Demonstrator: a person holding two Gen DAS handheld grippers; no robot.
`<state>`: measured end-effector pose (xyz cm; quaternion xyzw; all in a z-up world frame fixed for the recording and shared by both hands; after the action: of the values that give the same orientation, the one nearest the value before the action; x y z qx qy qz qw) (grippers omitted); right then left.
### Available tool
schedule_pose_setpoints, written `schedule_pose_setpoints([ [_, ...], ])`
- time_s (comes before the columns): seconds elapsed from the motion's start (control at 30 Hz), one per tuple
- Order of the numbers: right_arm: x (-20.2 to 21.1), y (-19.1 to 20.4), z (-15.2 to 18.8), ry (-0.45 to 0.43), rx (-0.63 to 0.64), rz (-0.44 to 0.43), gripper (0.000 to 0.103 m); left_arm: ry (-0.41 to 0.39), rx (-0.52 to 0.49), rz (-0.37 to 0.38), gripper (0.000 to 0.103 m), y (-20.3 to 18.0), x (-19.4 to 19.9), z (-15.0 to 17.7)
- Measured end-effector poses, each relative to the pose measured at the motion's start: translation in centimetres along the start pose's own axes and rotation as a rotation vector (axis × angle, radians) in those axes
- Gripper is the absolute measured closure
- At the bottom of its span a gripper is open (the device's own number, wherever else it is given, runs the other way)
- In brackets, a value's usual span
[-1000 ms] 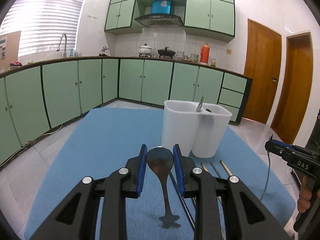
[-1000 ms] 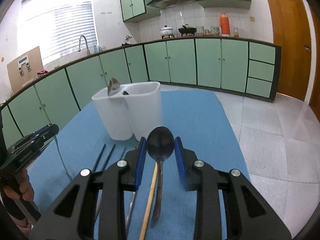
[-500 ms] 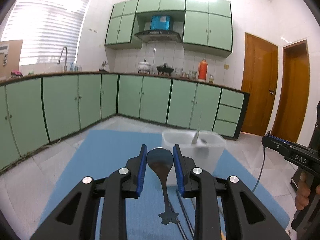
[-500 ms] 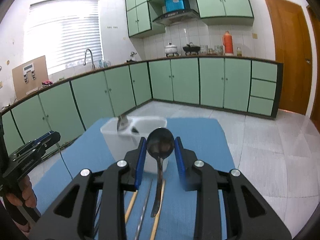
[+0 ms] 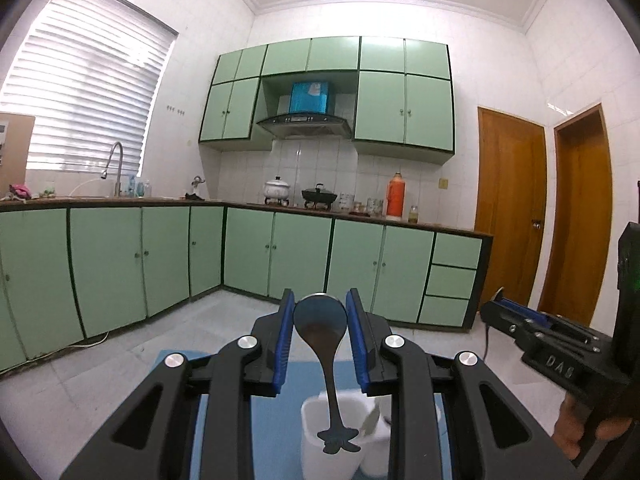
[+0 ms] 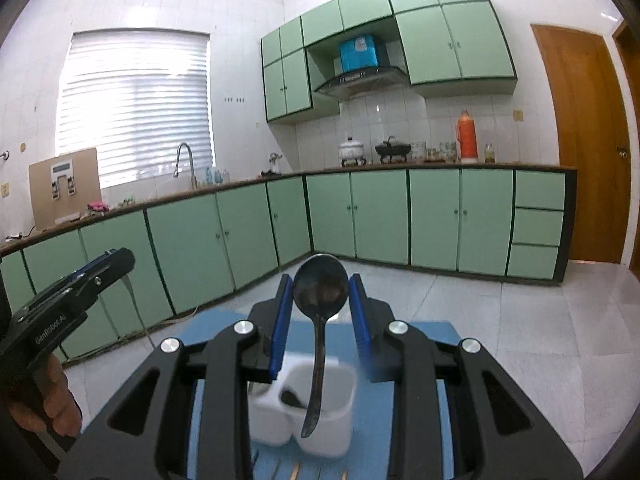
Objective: Organize utensils
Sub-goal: 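Carry both spoons over the white holder and open both grippers to drop them in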
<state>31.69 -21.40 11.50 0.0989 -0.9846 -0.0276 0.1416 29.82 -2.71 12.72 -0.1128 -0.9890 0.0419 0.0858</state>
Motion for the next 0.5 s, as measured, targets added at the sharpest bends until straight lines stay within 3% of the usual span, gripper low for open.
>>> schedule_pose_setpoints([
  [0.2,-4.1,-0.6,0.2,0.02,0.004,0.014,0.076,0.046,-0.015,0.007,0.077,-0.9,-4.8,1.0],
  [0.5,-8.3,-0.5,5.6,0.146,-0.026,0.0,0.075,0.173,-0.023,-0.011,0.077,-0.4,-9.2,6.5],
])
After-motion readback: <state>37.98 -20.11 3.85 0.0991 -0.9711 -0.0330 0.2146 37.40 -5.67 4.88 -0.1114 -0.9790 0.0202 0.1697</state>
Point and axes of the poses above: each gripper's, at about its wrist camera, not at the fingertips, and x roughly against the way its jaws point, y to its left, z to its underside, the point moved 10 cm from there along -x, roughly the way its jaws point, and after that the axes turned 3 degrees about y, right-handed, at the moved point
